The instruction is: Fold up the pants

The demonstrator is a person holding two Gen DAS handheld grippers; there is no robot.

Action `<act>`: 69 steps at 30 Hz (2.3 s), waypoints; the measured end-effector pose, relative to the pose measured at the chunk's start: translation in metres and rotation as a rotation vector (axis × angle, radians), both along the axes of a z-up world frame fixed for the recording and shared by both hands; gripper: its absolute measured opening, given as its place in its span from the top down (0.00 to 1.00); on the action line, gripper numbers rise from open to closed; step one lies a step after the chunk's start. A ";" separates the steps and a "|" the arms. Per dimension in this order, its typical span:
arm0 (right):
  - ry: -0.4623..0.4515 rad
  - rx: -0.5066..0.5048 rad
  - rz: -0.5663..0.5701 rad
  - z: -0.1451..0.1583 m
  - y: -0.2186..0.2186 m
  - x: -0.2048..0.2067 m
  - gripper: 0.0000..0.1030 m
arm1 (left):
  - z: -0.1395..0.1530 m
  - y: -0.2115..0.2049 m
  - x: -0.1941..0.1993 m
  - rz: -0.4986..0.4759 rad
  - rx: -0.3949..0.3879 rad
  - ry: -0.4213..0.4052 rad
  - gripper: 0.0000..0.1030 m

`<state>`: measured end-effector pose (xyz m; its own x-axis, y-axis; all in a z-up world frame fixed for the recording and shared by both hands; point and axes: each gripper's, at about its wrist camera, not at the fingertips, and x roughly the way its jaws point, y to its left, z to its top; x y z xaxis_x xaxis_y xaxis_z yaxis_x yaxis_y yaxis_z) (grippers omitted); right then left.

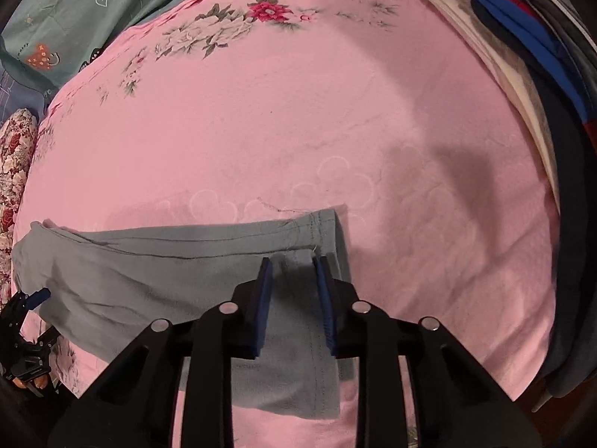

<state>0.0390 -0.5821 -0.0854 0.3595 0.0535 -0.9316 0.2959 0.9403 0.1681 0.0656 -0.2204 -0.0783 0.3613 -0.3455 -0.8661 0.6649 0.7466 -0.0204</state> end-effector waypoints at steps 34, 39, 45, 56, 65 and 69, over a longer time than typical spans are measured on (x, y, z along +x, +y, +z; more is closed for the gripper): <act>-0.172 -0.032 0.016 0.042 0.024 -0.007 0.70 | 0.048 0.009 -0.009 0.007 -0.092 -0.134 0.18; -0.048 -0.055 -0.021 0.002 0.033 0.014 0.70 | 0.000 0.011 0.015 0.075 0.012 -0.019 0.21; -0.057 -0.031 -0.068 -0.003 0.024 0.009 0.71 | 0.001 0.035 0.006 0.103 -0.029 -0.034 0.19; -0.204 0.284 0.486 0.059 0.253 0.107 0.71 | 0.009 0.152 0.034 0.347 -0.002 -0.085 0.19; 0.026 0.384 0.661 0.015 0.395 0.222 0.69 | 0.004 0.176 0.074 0.423 -0.020 -0.063 0.19; 0.159 0.477 0.715 0.002 0.413 0.224 0.69 | -0.004 0.180 0.081 0.412 -0.001 -0.035 0.19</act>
